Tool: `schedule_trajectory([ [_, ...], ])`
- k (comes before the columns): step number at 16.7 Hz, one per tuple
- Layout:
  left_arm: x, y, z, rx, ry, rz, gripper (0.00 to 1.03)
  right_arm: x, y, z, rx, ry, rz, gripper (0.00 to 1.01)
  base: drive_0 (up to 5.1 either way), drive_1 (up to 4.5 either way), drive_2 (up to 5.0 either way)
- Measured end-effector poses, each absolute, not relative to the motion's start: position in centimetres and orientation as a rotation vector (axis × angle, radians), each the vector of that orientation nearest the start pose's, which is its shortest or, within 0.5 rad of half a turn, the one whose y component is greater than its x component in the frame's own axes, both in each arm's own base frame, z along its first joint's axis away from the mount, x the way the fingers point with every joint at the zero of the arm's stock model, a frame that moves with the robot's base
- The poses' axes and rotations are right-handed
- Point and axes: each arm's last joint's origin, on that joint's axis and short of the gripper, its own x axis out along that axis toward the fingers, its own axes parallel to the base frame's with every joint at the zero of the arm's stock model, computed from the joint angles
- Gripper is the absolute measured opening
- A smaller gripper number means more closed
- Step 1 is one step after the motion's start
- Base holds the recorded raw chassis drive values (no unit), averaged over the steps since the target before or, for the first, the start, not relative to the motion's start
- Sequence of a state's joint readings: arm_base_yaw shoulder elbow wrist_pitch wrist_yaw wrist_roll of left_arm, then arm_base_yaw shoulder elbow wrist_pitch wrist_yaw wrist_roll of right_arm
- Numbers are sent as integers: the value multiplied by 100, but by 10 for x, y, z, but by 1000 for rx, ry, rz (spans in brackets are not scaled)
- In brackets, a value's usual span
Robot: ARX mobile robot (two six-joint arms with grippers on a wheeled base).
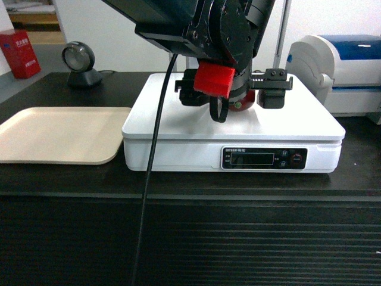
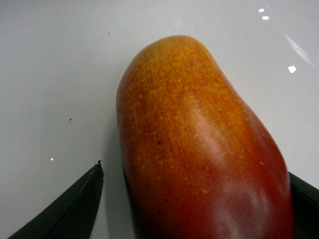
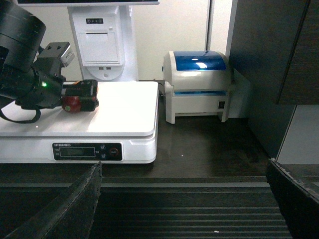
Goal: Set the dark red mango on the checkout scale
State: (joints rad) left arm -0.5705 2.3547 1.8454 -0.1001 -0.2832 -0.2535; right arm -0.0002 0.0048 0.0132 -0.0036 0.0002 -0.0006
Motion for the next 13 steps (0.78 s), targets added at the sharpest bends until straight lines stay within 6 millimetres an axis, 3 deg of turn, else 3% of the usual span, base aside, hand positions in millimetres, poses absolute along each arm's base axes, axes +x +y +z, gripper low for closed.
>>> schedule_trajectory([
  [2, 446, -274, 171, 3, 545, -213, 98, 97, 0, 167, -1, -5, 0, 98, 0, 0, 0],
  [5, 434, -268, 207, 3, 421, -277, 98, 97, 0, 167, -1, -5, 0, 98, 0, 0, 0],
  [8, 409, -264, 242, 40, 282, -426, 98, 97, 0, 167, -1, -5, 0, 98, 0, 0, 0],
  [11, 381, -247, 254, 108, 192, -601, 98, 97, 0, 167, -1, -5, 0, 98, 0, 0, 0],
  [13, 363, -218, 266, 163, 93, -620, 98, 97, 0, 167, -1, -5, 0, 98, 0, 0, 0],
])
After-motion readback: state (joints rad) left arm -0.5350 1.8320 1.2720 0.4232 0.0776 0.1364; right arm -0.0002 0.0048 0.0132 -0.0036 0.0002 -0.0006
